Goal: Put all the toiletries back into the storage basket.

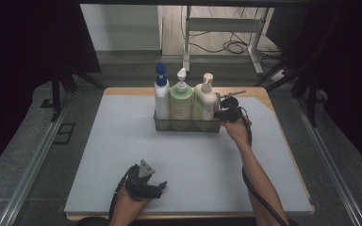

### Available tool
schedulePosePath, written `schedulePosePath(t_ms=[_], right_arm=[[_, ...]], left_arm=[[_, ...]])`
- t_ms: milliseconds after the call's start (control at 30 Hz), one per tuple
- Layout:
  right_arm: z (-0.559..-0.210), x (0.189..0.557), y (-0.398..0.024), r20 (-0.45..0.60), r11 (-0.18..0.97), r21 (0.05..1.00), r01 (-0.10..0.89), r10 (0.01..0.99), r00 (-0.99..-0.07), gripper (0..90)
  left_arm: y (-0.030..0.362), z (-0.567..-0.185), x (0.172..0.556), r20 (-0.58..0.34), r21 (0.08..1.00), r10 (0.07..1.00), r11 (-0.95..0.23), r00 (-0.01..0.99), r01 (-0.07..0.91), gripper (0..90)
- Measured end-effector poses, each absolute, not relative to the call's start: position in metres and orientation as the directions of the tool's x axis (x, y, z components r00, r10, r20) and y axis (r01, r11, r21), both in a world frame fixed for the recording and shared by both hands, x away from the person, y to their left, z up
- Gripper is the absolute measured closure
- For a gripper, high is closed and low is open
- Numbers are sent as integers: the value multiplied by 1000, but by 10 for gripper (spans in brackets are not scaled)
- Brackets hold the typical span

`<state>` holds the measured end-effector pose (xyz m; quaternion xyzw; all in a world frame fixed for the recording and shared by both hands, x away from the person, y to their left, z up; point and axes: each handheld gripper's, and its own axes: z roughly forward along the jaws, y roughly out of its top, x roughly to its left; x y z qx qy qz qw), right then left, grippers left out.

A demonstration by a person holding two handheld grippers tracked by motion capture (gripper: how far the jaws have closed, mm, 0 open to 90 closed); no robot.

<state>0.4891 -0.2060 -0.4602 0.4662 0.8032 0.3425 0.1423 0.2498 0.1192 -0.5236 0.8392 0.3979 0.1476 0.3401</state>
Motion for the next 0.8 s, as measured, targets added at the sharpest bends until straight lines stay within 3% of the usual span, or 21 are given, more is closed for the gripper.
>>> schedulePosePath(t_ms=[800], right_arm=[[-464, 492, -192, 121, 350, 659, 666, 824, -553, 883]], left_arm=[[119, -524, 250, -27, 690, 769, -448, 638, 569, 130]])
